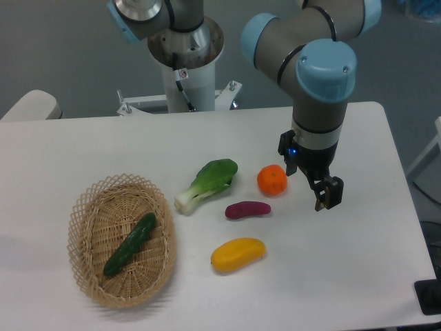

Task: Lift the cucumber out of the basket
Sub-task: 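Move the gripper from beside the orange over the wicker basket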

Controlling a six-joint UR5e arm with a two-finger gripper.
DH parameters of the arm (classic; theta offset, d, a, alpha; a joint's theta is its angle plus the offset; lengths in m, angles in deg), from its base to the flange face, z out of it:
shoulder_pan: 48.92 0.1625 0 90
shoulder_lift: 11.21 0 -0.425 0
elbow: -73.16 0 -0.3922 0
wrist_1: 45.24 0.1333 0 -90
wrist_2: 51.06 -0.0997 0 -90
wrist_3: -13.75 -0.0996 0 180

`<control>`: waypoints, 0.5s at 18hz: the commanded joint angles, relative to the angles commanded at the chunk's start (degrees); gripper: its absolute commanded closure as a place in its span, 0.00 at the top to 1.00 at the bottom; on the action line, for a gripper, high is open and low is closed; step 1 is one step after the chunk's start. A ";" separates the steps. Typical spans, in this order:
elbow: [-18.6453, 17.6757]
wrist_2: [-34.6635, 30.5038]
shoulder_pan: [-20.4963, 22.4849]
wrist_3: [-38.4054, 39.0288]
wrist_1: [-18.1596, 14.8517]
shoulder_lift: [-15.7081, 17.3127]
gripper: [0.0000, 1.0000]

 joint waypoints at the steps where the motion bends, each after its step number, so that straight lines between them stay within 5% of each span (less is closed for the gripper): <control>1: 0.00 0.00 0.00 0.00 0.00 0.09 1.00; 9: -3.24 0.44 -1.93 1.48 0.17 1.31 1.00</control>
